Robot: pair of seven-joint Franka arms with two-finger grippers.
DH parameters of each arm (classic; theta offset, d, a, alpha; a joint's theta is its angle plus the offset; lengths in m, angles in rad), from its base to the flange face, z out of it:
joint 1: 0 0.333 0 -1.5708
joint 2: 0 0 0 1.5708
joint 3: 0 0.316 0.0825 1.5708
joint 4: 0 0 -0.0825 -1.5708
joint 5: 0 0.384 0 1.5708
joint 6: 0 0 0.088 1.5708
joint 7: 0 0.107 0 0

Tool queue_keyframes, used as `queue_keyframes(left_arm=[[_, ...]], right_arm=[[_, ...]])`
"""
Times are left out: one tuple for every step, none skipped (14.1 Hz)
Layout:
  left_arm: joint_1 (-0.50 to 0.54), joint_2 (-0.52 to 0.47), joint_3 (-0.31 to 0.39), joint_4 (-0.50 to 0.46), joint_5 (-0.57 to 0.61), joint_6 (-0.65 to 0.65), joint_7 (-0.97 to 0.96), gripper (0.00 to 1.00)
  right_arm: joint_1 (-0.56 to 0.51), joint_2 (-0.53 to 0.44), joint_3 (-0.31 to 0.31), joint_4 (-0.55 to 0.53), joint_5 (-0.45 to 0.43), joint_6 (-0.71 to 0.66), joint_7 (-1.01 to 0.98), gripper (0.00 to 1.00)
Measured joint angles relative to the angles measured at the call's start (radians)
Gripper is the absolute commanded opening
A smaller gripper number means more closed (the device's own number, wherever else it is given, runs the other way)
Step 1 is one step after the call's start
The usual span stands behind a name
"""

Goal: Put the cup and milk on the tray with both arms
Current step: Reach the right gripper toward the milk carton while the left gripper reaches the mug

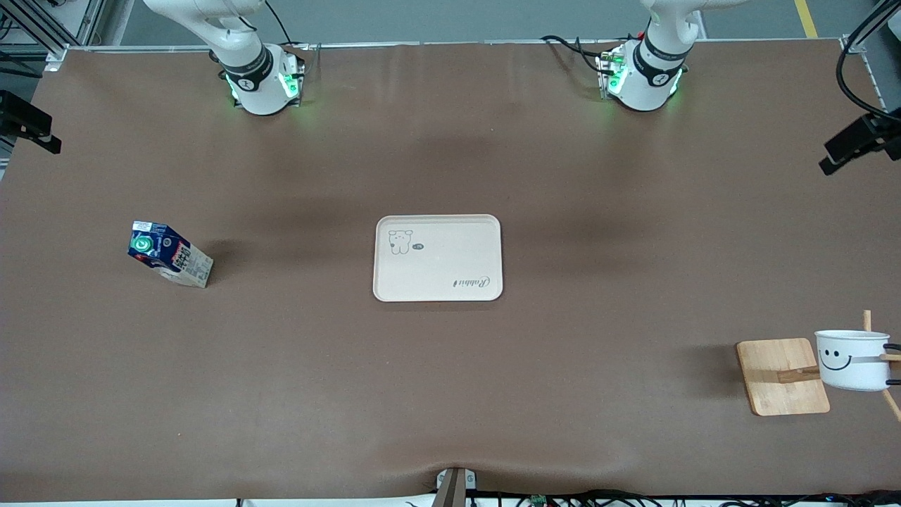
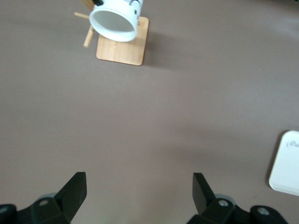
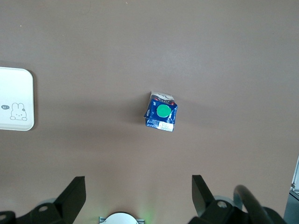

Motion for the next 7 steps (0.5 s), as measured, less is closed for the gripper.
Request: queue_keyframes(left_arm=[[0.018,0.013,0.000,-0.020,0.001,0.041,0.001,1.00],[0.033,0.021,0.001,-0.048,0.001,0.089,0.001,1.00],[0.045,0.027,0.001,-0.081,0.001,0.140,0.001,1.00],[0.055,0.031,0.001,-0.114,0.001,0.189,0.001,1.00],[0.062,0.033,0.001,-0.148,0.001,0.243,0.001,1.00],[0.066,0.034,0.001,-0.185,0.001,0.310,0.001,1.00],[0.068,0.037,0.001,-0.222,0.001,0.384,0.000,1.00]], right_arm=[[0.000,0.006,-0.001,0.000,0.000,0.002,0.000,1.00],[-0.001,0.016,-0.001,0.000,0.000,0.005,0.000,1.00],[-0.001,0.033,-0.001,-0.001,0.000,0.009,0.000,1.00],[-0.001,0.060,-0.001,-0.003,0.000,0.012,0.000,1.00],[-0.001,0.094,-0.001,-0.003,0.000,0.015,0.000,1.00],[-0.002,0.127,-0.002,-0.003,0.000,0.023,0.000,1.00],[-0.007,0.156,-0.002,-0.003,0.000,0.027,0.000,1.00]])
